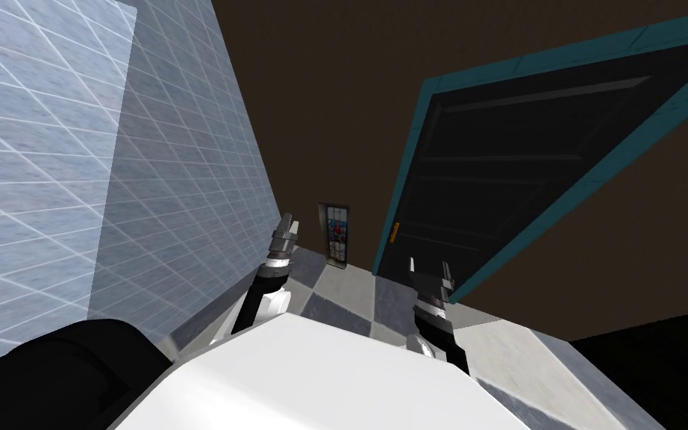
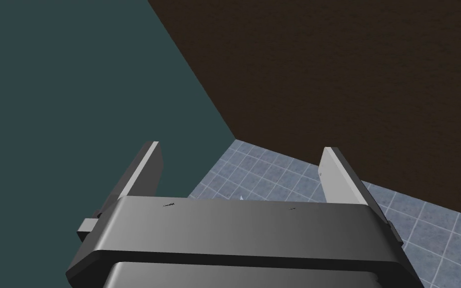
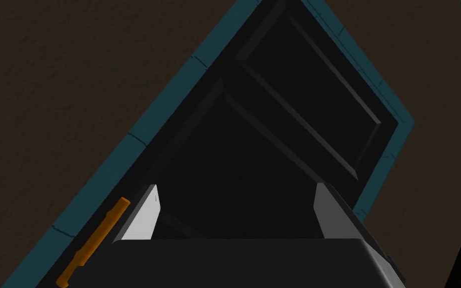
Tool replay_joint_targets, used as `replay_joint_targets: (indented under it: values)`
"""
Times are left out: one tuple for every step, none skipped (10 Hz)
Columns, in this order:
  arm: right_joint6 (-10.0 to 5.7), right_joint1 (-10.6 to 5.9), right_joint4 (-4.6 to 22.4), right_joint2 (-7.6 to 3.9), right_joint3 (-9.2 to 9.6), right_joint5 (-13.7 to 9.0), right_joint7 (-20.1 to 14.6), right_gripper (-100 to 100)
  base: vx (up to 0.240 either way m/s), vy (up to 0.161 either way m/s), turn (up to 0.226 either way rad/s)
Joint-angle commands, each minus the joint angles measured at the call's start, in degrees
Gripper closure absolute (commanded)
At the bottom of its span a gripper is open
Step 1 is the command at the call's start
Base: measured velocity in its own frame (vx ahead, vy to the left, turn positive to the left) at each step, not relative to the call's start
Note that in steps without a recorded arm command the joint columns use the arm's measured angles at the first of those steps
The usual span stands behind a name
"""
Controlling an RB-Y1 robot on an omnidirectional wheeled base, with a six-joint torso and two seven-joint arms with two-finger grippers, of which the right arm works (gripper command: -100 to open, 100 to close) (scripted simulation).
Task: Pull the door open
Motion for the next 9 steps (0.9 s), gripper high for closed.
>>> replay_joint_targets:
  values:
    - [-0.69,-0.16,1.6,-0.28,0.61,-1.8,-1.3,-100,0.077,-0.05,0.127]
    - [-1.15,-0.34,2.7,-0.54,0.9,-3.0,-2.1,-100,0.078,-0.047,0.143]
    - [-1.61,-0.52,3.9,-0.79,1.2,-4.1,-3.0,-100,0.083,-0.04,0.116]
    - [-2.08,-0.71,5.1,-1.05,1.51,-5.3,-3.8,-100,0.092,-0.038,0.099]
    - [-2.55,-0.9,6.2,-1.3,1.81,-6.5,-4.7,-100,0.092,-0.038,0.155]
    - [-3.02,-1.09,7.4,-1.55,2.11,-7.7,-5.5,-100,0.101,-0.055,0.129]
    - [-3.5,-1.28,8.6,-1.8,2.42,-8.8,-6.3,-100,0.087,-0.056,0.112]
    - [-3.97,-1.46,9.7,-2.05,2.72,-10.0,-7.2,-100,0.079,-0.05,0.124]
    - [-4.44,-1.65,10.9,-2.3,3.02,-11.2,-8.0,-100,0.097,-0.039,0.124]
